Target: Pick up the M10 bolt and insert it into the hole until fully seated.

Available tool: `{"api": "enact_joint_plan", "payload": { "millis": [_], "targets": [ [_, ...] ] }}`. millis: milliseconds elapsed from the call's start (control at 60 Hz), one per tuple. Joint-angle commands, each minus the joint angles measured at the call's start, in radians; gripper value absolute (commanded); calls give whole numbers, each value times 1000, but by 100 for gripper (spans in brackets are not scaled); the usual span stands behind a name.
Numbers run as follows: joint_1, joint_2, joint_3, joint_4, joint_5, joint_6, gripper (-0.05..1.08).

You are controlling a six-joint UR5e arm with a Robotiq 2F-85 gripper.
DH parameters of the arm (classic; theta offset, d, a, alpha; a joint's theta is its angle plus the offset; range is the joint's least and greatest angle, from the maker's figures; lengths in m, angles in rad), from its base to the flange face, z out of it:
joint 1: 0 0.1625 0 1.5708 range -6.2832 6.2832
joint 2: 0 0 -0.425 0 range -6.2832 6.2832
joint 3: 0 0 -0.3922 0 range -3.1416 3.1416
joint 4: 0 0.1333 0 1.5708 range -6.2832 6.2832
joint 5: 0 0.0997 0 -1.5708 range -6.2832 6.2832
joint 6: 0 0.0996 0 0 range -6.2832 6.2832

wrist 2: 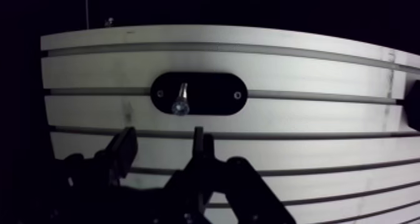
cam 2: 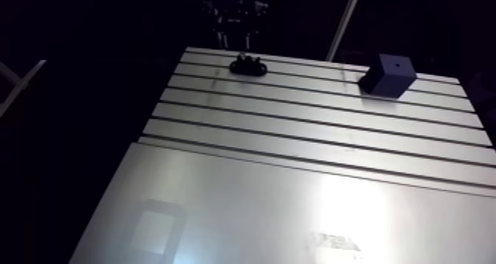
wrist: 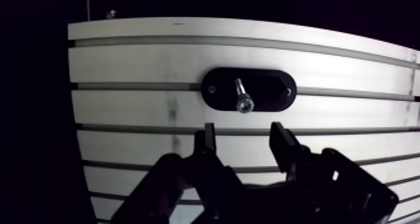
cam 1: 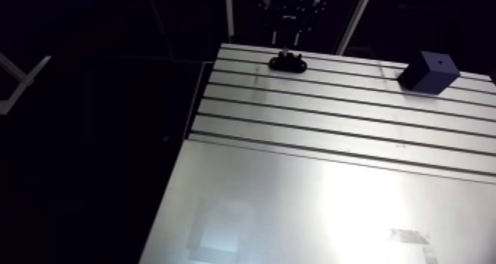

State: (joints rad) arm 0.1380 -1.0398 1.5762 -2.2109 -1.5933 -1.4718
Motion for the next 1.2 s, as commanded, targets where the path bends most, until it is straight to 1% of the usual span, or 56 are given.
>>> {"api": "enact_joint_plan", "payload": {
  "millis": [17, 233, 467, 667, 767, 1100, 1200],
  "targets": [
    [0, 22, -1, 0, -9, 0, 47],
    [-1, 28, -14, 0, -13, -1, 50],
    [-5, 49, -24, 0, -13, -2, 52],
    [-6, 54, -34, 1, -13, -3, 52],
    [-8, 65, -40, 0, -12, -3, 52],
    [-10, 71, -45, 1, -10, -4, 53],
    [-11, 74, -45, 1, -7, -5, 53]
  ]
}}
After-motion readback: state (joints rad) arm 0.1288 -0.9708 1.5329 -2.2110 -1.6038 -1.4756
